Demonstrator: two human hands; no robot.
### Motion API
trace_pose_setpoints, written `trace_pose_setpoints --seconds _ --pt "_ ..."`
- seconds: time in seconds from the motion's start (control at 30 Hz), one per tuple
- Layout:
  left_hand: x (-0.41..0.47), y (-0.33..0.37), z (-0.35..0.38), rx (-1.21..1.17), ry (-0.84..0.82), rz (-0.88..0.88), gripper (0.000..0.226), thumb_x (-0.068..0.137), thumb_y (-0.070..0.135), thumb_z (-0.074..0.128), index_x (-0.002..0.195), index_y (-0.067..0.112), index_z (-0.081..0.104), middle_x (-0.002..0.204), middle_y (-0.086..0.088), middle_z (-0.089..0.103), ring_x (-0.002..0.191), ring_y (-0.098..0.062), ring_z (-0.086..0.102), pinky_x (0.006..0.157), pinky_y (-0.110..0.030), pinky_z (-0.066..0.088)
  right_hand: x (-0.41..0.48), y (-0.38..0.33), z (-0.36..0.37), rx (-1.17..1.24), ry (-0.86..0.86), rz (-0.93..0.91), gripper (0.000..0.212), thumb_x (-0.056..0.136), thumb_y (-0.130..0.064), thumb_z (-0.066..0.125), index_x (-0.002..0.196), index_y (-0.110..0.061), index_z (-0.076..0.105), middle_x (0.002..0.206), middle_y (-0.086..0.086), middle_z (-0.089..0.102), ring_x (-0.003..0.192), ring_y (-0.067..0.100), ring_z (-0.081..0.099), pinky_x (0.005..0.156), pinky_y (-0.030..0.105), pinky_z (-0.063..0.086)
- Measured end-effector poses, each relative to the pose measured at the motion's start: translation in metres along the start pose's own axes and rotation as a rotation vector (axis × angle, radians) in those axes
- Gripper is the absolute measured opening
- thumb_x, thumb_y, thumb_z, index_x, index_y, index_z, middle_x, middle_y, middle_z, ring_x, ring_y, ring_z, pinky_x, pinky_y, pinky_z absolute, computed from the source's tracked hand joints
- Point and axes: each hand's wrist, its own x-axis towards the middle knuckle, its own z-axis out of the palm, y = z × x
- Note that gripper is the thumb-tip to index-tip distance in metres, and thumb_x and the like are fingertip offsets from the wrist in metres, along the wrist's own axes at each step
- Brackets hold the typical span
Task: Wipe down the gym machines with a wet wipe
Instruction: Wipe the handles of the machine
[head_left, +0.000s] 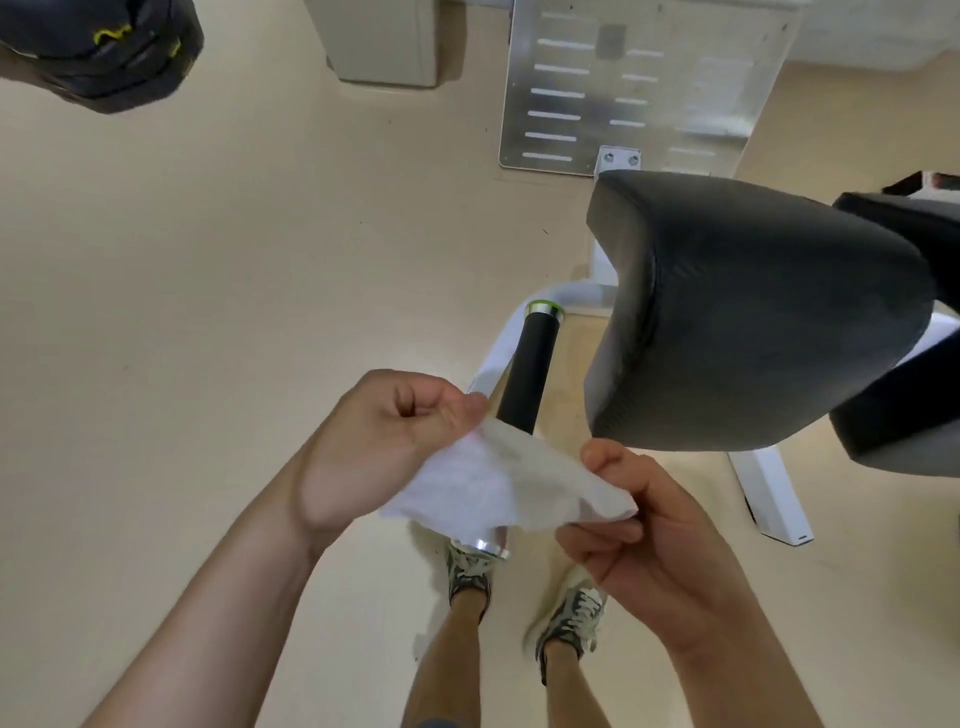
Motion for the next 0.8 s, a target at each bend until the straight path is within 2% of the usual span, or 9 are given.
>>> trace_pose_setpoints --seconds 0.07,0.17,0.23,0.37,0.47,0.57,0.67,0.73,0.8 --pt "0.010 0.004 0.002 0.117 -0.051 -0.020 0.046 0.091 0.039 0.063 0.072 -0.003 0.059 0.063 -0.008 0.045 0.057 -0.016 0.040 0.054 -0.026 0.031 0.001 0.001 -0.005 -0.006 0.036 0.033 0.008 0.064 -0.003 0.067 0.071 -0.005 0.063 0.052 0.001 0.041 0.035 0.005 0.036 0.039 0.019 0.036" --pt "0.033 -0.011 0.017 0.419 0.062 0.031 0.035 0.089 0.040 0.064 0.063 0.017 0.057 0.057 0.011 0.045 0.051 -0.006 0.037 0.056 -0.025 0.031 0.013 0.009 -0.009 -0.236 0.439 -0.057 0.013 0.088 -0.006 0.053 0.084 -0.005 0.066 0.060 0.005 0.050 0.046 0.011 0.044 0.047 0.022 0.039" --pt "0.040 -0.018 0.024 0.501 0.198 0.113 0.009 0.086 0.041 0.066 0.082 0.034 0.063 0.084 0.017 0.053 0.070 0.003 0.049 0.067 -0.021 0.036 0.018 0.014 -0.009 -0.584 0.665 -0.143 0.019 0.096 -0.018 0.049 0.098 -0.016 0.068 0.073 0.003 0.060 0.063 0.015 0.055 0.059 0.027 0.044" --pt "0.027 -0.026 0.033 0.557 0.468 0.137 0.057 0.083 0.043 0.068 0.133 0.025 0.046 0.127 0.008 0.042 0.118 -0.007 0.045 0.096 -0.021 0.037 0.009 0.031 0.002 -1.352 0.745 -0.515 0.027 0.098 -0.028 0.045 0.123 -0.029 0.054 0.111 -0.010 0.055 0.096 0.005 0.054 0.074 0.016 0.043" --pt "0.012 -0.031 0.056 0.410 0.173 -0.035 0.045 0.093 0.051 0.048 0.130 0.025 0.044 0.113 0.005 0.060 0.100 -0.014 0.062 0.087 -0.036 0.052 0.015 0.045 0.009 -1.254 0.526 -0.417 0.035 0.098 -0.037 0.042 0.128 -0.024 0.055 0.119 -0.008 0.061 0.105 0.009 0.058 0.088 0.022 0.047" --pt "0.014 -0.035 0.066 0.149 -0.001 -0.112 0.024 0.103 0.036 0.035 0.118 0.020 0.045 0.084 0.004 0.061 0.065 -0.003 0.062 0.062 -0.023 0.050 0.025 0.049 0.005 -0.860 0.397 -0.184 0.031 0.097 -0.042 0.044 0.108 -0.023 0.066 0.100 0.002 0.073 0.097 0.021 0.069 0.091 0.047 0.053" --pt "0.020 -0.034 0.068 0.254 0.010 -0.055 0.043 0.103 0.034 0.033 0.136 0.007 0.035 0.087 0.002 0.062 0.076 -0.010 0.061 0.069 -0.025 0.047 0.035 0.044 0.006 -0.826 0.490 -0.252 0.033 0.099 -0.030 0.049 0.078 -0.015 0.070 0.074 0.000 0.072 0.076 0.012 0.070 0.076 0.038 0.058" --pt "0.027 -0.033 0.069 0.311 0.063 -0.034 0.041 0.103 0.032 0.033 0.133 0.005 0.038 0.087 0.001 0.063 0.080 -0.016 0.062 0.071 -0.029 0.047 0.043 0.041 0.013 -0.891 0.589 -0.375 0.046 0.099 -0.021 0.050 0.053 -0.013 0.053 0.046 -0.008 0.054 0.047 0.003 0.048 0.049 0.023 0.044" --pt "0.035 -0.031 0.070 0.253 0.107 -0.052 0.033 0.102 0.032 0.034 0.124 0.012 0.048 0.102 -0.001 0.067 0.095 -0.018 0.063 0.083 -0.031 0.049 0.051 0.038 0.021 -0.980 0.659 -0.497 0.047 0.098 -0.017 0.049 0.051 -0.018 0.045 0.041 -0.010 0.042 0.042 0.006 0.037 0.046 0.021 0.031"
